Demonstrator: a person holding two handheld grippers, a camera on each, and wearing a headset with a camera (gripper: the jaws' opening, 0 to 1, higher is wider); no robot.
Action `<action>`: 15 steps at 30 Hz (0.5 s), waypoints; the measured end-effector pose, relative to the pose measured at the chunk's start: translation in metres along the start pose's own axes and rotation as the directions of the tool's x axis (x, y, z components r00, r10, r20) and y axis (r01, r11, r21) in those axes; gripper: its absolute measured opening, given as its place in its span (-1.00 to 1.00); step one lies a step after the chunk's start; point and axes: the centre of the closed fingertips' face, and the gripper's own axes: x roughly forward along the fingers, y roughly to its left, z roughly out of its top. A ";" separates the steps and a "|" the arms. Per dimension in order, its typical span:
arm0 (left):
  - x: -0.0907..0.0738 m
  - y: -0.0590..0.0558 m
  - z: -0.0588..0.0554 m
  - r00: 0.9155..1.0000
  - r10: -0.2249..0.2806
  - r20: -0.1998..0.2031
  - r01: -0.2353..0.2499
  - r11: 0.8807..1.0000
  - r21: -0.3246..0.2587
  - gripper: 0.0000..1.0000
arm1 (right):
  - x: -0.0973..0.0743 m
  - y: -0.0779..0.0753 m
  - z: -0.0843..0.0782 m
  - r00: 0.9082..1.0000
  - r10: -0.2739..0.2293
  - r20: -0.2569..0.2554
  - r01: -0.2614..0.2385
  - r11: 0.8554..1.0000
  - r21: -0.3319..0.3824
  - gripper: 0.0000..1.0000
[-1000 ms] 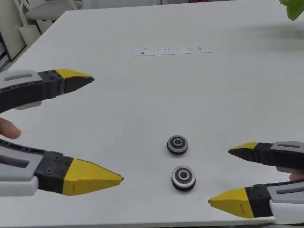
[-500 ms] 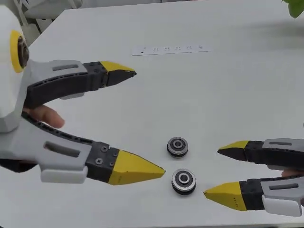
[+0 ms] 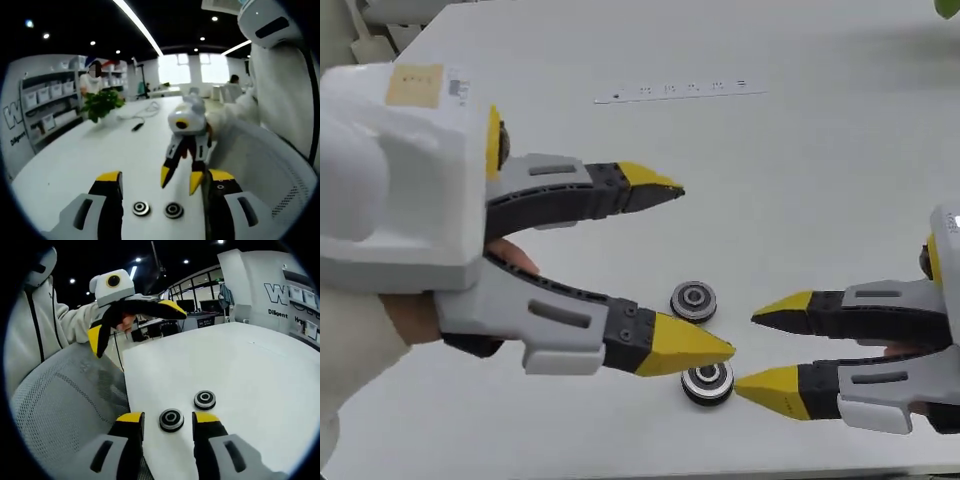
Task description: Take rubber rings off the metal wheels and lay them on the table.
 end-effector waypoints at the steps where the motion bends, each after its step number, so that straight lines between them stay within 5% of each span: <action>1: 0.002 -0.001 -0.002 1.000 -0.004 -0.003 0.004 1.000 0.001 0.36 | 0.001 -0.001 -0.002 1.000 0.004 -0.003 -0.004 1.000 0.001 -0.33; 15: 0.024 -0.002 -0.042 0.998 -0.041 -0.045 0.037 0.996 -0.082 0.02 | 0.011 -0.006 -0.019 0.999 0.023 -0.031 -0.023 1.000 -0.007 -0.50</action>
